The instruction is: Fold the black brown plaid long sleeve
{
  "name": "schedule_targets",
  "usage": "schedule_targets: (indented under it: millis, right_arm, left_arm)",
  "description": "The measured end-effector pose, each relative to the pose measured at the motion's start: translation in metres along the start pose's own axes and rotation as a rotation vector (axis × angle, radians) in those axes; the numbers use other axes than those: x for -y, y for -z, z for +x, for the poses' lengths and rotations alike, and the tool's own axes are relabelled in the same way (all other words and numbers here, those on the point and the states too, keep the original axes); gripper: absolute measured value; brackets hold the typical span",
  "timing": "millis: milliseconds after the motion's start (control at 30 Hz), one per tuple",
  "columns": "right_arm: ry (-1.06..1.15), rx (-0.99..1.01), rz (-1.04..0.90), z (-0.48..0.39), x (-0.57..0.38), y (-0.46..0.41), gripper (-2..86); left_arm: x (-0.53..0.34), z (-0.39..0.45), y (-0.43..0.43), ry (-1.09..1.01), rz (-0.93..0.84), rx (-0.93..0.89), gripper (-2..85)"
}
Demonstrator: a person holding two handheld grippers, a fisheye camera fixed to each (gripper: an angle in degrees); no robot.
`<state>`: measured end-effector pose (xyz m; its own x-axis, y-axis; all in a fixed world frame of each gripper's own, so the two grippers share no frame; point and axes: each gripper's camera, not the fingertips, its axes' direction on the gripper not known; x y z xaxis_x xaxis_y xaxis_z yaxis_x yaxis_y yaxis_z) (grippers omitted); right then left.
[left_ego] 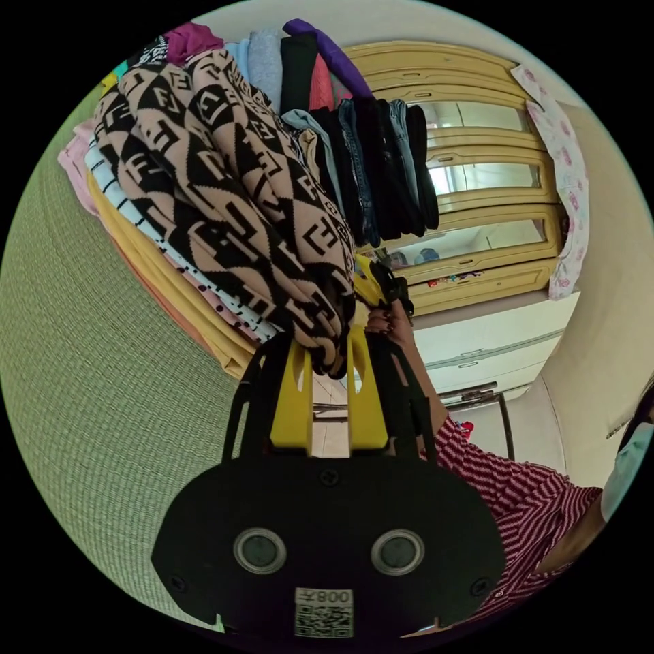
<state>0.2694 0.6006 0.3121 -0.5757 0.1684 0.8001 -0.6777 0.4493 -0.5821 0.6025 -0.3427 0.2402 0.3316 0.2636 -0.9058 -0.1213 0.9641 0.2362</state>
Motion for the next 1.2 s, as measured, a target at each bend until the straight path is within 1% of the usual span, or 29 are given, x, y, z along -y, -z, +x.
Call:
schedule_targets:
  millis: [67, 133, 200, 300, 367, 467, 567, 667, 733, 800, 867, 900, 1067, 1200]
  right_arm:
    - [0.053, 0.037, 0.109, -0.015, -0.022, 0.016, 2.2]
    - [0.105, 0.038, 0.123, -0.036, -0.037, 0.009, 1.2]
    - [0.176, -0.013, 0.092, -0.067, -0.049, -0.014, 0.7]
    - [0.292, -0.097, -0.015, -0.113, -0.061, -0.076, 0.2]
    - [0.347, -0.258, -0.117, -0.133, -0.067, -0.134, 0.1]
    - [0.366, -0.425, -0.166, -0.139, -0.075, -0.181, 0.1]
    - [0.359, -0.423, -0.102, -0.150, -0.088, -0.186, 0.0]
    - [0.424, -0.432, -0.038, -0.178, -0.106, -0.192, 0.1]
    - [0.473, -0.439, -0.040, -0.194, -0.115, -0.209, 0.1]
    - [0.507, -0.508, -0.086, -0.201, -0.122, -0.238, 0.0]
    - [0.513, -0.624, -0.150, -0.196, -0.128, -0.279, 0.0]
    - [0.509, -0.628, -0.153, -0.196, -0.129, -0.284, 0.0]
    - [0.506, -0.671, -0.089, -0.214, -0.142, -0.300, 0.1]
    - [0.582, -0.659, -0.014, -0.247, -0.148, -0.314, 0.2]
  left_arm:
    - [0.010, 0.003, 0.002, -0.002, -0.010, 0.003, 9.0]
    - [0.021, 0.006, 0.004, -0.005, -0.023, 0.013, 9.1]
    - [0.033, 0.006, 0.008, 0.006, -0.046, 0.006, 9.5]
    - [0.040, 0.010, 0.024, -0.002, -0.024, -0.014, 9.7]
    - [0.041, 0.015, 0.037, -0.006, -0.015, -0.015, 9.4]
    - [0.036, 0.019, 0.063, -0.005, -0.002, -0.008, 8.6]
    - [0.019, 0.019, 0.095, -0.009, 0.025, -0.005, 7.4]
    - [-0.003, 0.016, 0.126, 0.016, 0.035, 0.029, 6.5]
    - [-0.016, 0.014, 0.141, 0.030, 0.033, 0.045, 6.0]
    - [-0.029, 0.012, 0.160, 0.068, 0.029, 0.084, 5.3]
    - [-0.037, 0.012, 0.174, 0.087, 0.029, 0.098, 4.8]
    - [-0.041, 0.012, 0.184, 0.097, 0.032, 0.105, 4.5]
    - [-0.048, 0.019, 0.230, 0.104, 0.074, 0.139, 3.8]
    - [-0.046, 0.022, 0.264, 0.098, 0.101, 0.159, 3.5]
